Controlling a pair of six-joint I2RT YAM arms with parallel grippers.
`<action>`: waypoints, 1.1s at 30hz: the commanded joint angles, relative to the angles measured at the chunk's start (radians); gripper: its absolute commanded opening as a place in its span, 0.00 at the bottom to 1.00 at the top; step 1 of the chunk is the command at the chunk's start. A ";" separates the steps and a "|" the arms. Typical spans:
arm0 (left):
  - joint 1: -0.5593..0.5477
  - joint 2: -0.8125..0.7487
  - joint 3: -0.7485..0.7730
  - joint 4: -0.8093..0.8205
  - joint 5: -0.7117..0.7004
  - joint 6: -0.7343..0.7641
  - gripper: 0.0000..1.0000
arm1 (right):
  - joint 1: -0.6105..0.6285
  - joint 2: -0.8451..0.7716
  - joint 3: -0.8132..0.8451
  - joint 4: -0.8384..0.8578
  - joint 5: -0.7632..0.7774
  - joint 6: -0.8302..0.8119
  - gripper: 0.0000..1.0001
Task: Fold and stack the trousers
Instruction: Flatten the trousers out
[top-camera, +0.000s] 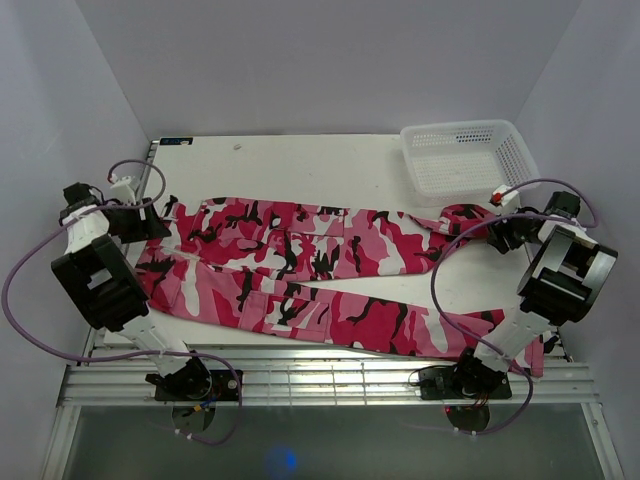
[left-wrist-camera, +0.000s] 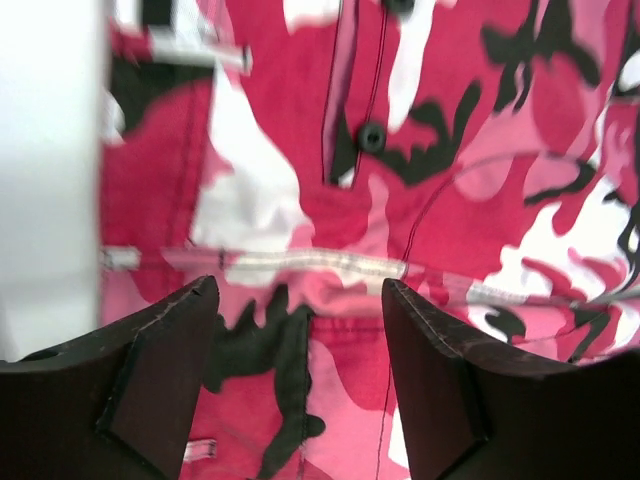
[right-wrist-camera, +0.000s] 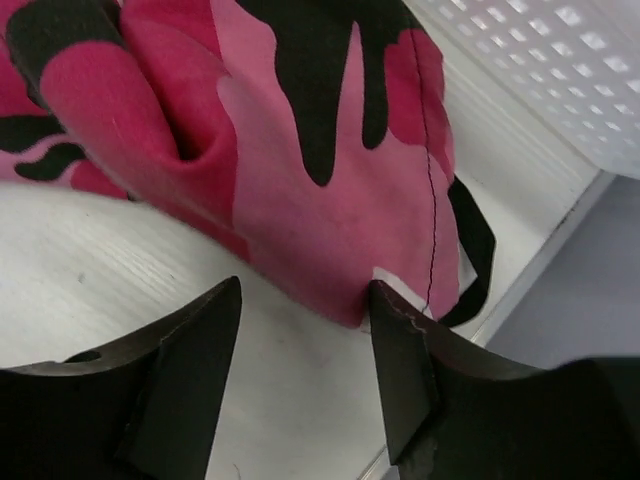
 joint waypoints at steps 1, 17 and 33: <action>-0.007 0.016 0.104 0.025 0.091 -0.050 0.78 | 0.059 -0.004 -0.010 0.040 0.038 -0.137 0.57; -0.221 0.469 0.441 0.310 -0.289 -0.176 0.75 | 0.070 -0.182 0.106 -0.338 0.313 -0.351 0.08; -0.133 -0.073 -0.118 0.531 -0.397 -0.139 0.00 | 0.082 -0.245 0.315 -0.819 0.891 -0.664 0.08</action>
